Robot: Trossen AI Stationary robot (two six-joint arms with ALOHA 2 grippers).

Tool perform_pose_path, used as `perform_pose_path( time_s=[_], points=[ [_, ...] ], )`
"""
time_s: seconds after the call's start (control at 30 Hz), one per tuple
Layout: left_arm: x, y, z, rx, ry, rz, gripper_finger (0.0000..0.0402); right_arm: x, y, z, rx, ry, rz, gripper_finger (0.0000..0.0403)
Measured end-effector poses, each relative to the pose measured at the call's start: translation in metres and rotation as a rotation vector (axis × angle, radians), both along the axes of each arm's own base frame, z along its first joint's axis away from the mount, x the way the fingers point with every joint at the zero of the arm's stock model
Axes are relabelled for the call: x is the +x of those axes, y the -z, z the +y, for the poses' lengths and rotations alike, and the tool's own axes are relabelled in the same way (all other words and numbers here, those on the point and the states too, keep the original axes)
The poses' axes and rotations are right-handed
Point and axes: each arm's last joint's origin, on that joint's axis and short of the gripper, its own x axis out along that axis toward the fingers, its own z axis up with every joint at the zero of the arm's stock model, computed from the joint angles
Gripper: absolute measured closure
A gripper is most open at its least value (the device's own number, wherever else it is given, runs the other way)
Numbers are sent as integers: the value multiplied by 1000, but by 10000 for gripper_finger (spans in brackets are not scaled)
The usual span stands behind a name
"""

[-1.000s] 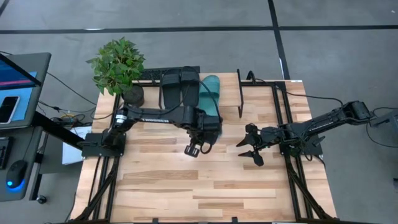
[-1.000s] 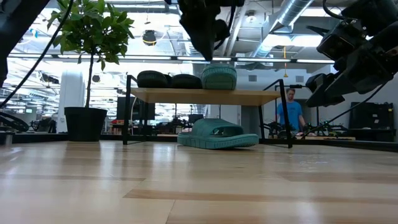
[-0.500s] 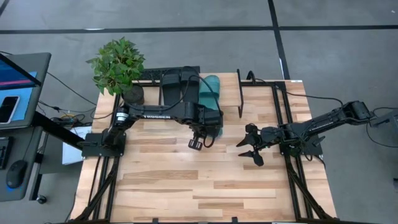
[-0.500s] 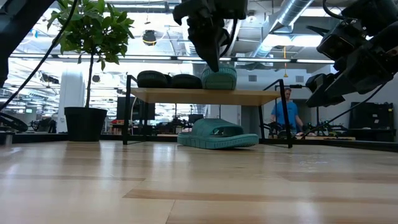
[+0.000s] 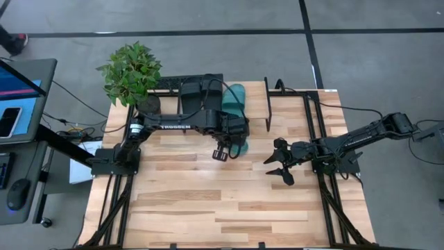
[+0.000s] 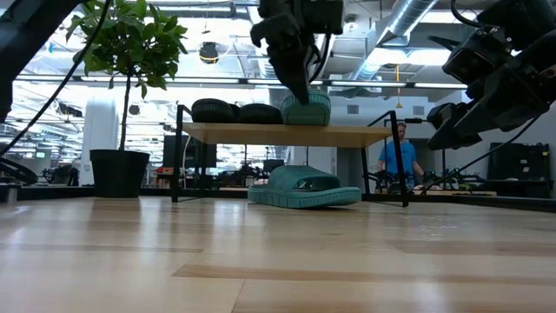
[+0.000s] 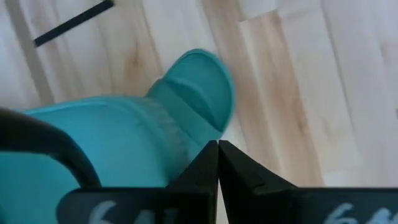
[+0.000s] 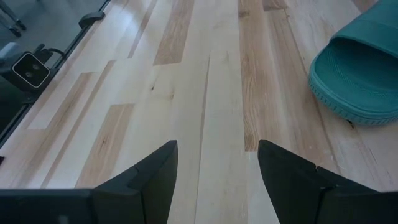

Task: Pick and place slides into the shelf
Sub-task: Put the bottom green pair of slippers on the shelf

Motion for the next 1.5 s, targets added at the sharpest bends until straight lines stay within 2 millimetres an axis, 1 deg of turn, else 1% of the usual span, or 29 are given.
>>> perform_pose_path(
  time_s=[0.37,0.67,0.83,1.23,1.5],
  points=[
    [-1,0,20,52,-61,-5,401,0,0,0,-1,0,0,188],
    [1,-2,23,115,-89,-31,401,0,0,0,-1,-1,0,188],
    [2,-2,25,122,-95,-44,401,0,0,0,-1,-1,0,188],
    [5,-4,40,117,-156,-95,401,0,0,0,-1,-1,0,188],
    [3,-4,48,110,-185,-91,401,0,0,0,-2,-1,0,188]
  ],
)
